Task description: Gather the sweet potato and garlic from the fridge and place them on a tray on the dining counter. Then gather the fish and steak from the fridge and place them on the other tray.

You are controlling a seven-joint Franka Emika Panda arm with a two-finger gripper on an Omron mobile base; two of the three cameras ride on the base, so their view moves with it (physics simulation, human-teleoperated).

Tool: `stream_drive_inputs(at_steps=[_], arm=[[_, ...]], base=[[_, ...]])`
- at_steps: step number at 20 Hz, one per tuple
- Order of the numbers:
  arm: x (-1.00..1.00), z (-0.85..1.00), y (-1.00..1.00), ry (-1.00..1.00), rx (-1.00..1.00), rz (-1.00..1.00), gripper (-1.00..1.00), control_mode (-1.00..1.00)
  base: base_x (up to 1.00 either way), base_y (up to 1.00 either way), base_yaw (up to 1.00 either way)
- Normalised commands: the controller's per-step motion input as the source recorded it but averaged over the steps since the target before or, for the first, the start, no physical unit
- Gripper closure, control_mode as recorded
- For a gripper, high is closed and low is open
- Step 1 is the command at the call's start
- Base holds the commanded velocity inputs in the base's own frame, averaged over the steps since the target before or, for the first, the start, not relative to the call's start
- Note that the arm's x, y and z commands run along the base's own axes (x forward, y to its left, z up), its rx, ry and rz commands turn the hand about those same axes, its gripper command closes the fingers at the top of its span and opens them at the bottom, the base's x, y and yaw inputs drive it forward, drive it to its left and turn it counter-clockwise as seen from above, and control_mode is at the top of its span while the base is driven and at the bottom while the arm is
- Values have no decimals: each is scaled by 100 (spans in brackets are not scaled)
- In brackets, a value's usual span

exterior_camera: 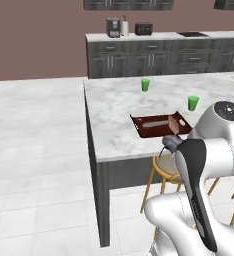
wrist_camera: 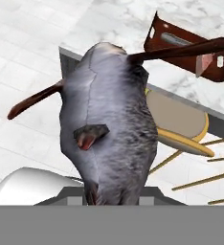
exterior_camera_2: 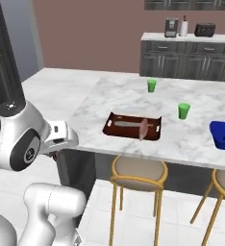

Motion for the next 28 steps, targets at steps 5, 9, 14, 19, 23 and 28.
stream_drive_inputs(at_steps=[5,9,14,19,23,28], arm=[[0,0,0,0,0,0,100,100],[0,0,0,0,0,0,100,100],[0,0,0,0,0,0,100,100],[0,0,0,0,0,0,100,100],[39,0,0,3,0,-3,100,-100],[94,-3,3,8,0,-3,100,-100]], base=[[35,-66,-21],[42,-44,-19],[70,-5,-13],[73,1,-7],[37,1,-4],[0,0,0]])
